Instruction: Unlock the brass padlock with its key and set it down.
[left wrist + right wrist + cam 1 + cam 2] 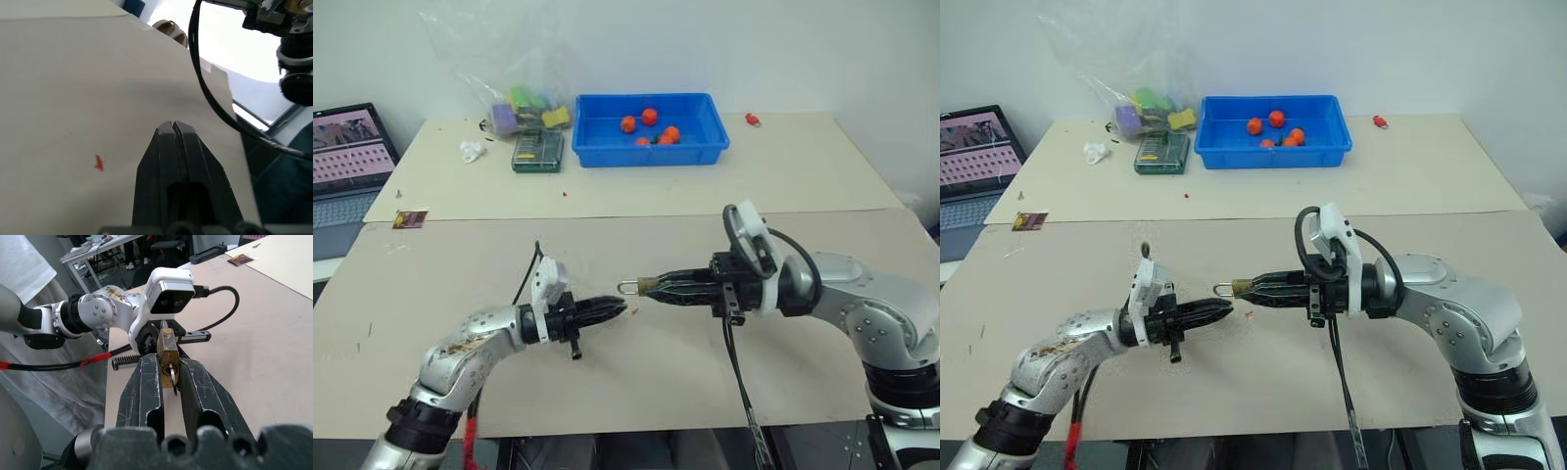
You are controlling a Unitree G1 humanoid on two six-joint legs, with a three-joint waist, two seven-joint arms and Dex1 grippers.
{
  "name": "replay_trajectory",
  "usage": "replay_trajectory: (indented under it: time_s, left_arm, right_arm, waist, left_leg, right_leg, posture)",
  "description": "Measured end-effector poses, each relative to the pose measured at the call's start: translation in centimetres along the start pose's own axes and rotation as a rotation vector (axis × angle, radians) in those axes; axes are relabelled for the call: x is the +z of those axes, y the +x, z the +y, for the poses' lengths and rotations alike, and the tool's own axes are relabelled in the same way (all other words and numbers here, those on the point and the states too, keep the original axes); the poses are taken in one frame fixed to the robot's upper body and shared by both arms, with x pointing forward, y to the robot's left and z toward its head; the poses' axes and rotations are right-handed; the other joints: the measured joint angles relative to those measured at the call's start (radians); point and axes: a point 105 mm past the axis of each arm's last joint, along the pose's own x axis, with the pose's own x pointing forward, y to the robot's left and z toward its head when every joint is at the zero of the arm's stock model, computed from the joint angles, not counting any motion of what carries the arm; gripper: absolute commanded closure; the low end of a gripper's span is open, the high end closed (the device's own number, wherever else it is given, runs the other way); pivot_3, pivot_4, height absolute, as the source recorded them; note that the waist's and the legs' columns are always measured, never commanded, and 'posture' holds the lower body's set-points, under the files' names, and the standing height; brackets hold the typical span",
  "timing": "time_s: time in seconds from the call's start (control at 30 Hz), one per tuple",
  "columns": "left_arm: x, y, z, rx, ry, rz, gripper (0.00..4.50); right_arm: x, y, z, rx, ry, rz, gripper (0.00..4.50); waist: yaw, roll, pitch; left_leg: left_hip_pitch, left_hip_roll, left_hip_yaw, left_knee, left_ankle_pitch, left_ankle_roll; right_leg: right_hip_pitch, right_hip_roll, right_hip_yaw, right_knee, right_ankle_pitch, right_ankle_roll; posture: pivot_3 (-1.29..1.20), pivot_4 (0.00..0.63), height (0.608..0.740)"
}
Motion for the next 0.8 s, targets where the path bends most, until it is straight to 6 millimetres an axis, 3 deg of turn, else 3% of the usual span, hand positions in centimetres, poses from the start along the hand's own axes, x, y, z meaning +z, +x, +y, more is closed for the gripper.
replay_trajectory:
  time_s: [0.13,0.33,0.6,0.8]
  left_arm:
    - [1.1,0.4,-1.1,-0.027,-0.055,-0.047,4.48]
    - [1.6,0.7,-0.9,0.002,-0.115,-0.078,4.48]
    - [2.3,1.6,-2.7,-0.056,-0.133,-0.062,4.48]
    - [2.4,1.4,-3.0,-0.045,-0.166,-0.06,4.48]
  right_arm:
    - [-0.4,-0.1,0.0,0.0,0.007,0.0,4.39]
    - [-1.0,-0.4,0.1,0.002,0.007,0.002,4.39]
    - [-1.5,-0.5,-0.2,-0.02,-0.017,0.027,4.39]
    - [-1.4,-0.4,-0.1,-0.019,-0.035,0.026,4.39]
  waist:
    - [0.008,0.0,0.0]
    - [0.009,0.0,0.0]
    - [0.009,0.0,0.0]
    - [0.01,0.0,0.0]
  left_leg:
    - [0.002,0.0,0.0,0.0,0.0,0.0]
    - [0.001,0.0,0.0,0.0,0.0,-0.001]
    - [0.002,0.0,0.0,0.0,0.0,-0.001]
    - [0.002,0.0,0.0,0.0,0.0,-0.001]
  right_leg:
    - [0.002,0.0,0.0,0.0,0.0,0.0]
    - [0.001,0.0,0.0,0.0,0.002,-0.003]
    - [0.001,0.0,0.001,0.0,0.002,-0.003]
    - [0.001,0.0,0.001,0.0,0.002,-0.003]
  posture:
    - [0.0,0.15,0.74]
    - [0.0,0.15,0.74]
    - [0.0,0.15,0.74]
    - [0.0,0.15,0.74]
